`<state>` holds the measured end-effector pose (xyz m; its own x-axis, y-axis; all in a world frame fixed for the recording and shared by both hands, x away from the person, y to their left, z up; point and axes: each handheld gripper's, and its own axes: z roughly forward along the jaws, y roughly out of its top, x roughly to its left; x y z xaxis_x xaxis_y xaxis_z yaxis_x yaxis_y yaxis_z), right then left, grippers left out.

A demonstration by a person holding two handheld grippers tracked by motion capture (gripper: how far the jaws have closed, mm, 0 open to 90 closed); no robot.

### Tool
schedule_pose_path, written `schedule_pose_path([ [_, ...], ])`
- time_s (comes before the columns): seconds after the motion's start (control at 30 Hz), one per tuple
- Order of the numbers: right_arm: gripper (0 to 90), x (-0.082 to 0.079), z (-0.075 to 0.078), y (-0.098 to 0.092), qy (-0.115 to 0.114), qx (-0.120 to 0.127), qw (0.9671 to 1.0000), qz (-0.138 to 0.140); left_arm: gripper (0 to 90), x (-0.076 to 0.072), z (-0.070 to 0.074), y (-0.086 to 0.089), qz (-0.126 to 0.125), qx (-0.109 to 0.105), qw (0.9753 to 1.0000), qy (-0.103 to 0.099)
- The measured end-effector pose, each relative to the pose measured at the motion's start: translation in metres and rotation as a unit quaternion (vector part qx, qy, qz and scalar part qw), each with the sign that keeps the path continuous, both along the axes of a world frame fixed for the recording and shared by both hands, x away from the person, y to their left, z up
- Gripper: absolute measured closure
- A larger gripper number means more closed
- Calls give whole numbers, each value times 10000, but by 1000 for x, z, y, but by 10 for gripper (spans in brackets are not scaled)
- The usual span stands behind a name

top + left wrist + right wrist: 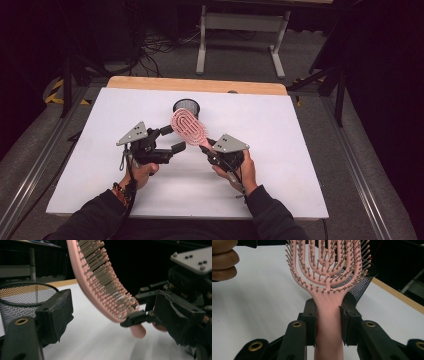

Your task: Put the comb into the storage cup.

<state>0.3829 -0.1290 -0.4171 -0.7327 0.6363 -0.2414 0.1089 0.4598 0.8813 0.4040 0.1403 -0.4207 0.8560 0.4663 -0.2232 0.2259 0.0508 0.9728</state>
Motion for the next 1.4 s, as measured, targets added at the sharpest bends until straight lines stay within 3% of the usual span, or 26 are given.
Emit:
schedule_pose_path([
  [0.1, 693, -2, -1, 3, -145, -63, 9998, -102, 222, 2, 2, -2, 140, -35, 9998, 99],
  [0.17, 693, -3, -2, 4, -274, -79, 9994, -185, 259, 7, 3, -4, 292, -207, 9991, 213],
  [0.27, 693, -3, -3, 6, -357, -114, 9990, -258, 292, 10, 4, -8, 322, -192, 9990, 242],
  [0.33, 693, -4, -4, 6, -401, -130, 9987, -282, 348, 11, 4, -14, 348, -68, 9989, 307],
  [0.43, 693, -5, -6, 8, -537, -163, 9979, -316, 418, 13, 2, -19, 243, -171, 9990, 337],
  [0.67, 694, -7, -8, 12, -731, -230, 9962, -411, 557, 11, 7, -20, 157, -350, 9991, 201],
  [0.97, 694, -10, -11, 16, -822, -223, 9956, -382, 627, 2, 16, -18, 48, -265, 9996, -24],
  [1.2, 646, -11, -11, 16, -705, -125, 9971, -239, 635, -1, 22, -12, 180, -177, 9995, -180],
  [1.4, 555, -9, -8, 5, -558, 206, 9980, -225, 637, 0, 28, 1, 336, -185, 9989, -267],
])
